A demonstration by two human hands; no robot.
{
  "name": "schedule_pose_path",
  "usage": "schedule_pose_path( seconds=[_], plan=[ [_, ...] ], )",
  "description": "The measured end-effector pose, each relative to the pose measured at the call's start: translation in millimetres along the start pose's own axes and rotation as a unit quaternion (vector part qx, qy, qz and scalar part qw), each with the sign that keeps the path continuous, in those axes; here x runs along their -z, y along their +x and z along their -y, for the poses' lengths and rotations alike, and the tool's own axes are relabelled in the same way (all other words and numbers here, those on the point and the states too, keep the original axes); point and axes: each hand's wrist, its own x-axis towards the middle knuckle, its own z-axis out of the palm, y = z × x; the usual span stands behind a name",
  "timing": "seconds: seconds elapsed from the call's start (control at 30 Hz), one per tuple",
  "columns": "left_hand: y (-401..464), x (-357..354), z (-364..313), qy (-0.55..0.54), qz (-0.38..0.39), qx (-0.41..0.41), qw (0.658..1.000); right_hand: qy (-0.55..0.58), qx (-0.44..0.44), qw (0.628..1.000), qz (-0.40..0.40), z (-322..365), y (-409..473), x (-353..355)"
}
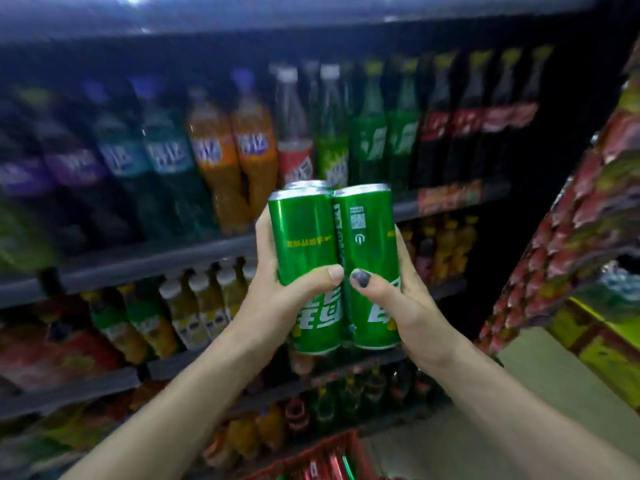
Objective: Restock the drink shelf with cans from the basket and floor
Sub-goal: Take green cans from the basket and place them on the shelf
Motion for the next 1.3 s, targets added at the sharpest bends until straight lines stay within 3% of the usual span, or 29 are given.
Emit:
schedule_pose_path(
  seconds=[0.27, 0.43, 0.77, 1.0, 1.3],
  plan=[
    [80.9, -26.0, -105.9, 0.026, -0.004, -0.096, 0.995, -0.049, 0.107, 0.993, -0.012, 109.2, 76.4, 27.5],
    [130.3, -40.5, -144.3, 0.011, -0.022, -0.124, 0.992, -0.063, 0.129, 0.990, -0.004, 154.4, 126.3, 47.3],
    [253.3, -51.6, -202.2, -0.005, -0.005, -0.122, 0.992, -0.047, 0.162, 0.986, -0.013, 225.8, 228.1, 82.6],
    [335.8, -40.2, -237.7, 0.001, 0.049, -0.118, 0.992, -0.062, 0.192, 0.979, -0.013, 264.1, 300.7, 95.9],
    [402.2, -30.6, -220.2, 0.008, 0.066, -0.089, 0.994, -0.037, 0.125, 0.991, 0.005, 257.8, 347.6, 111.0]
  ],
)
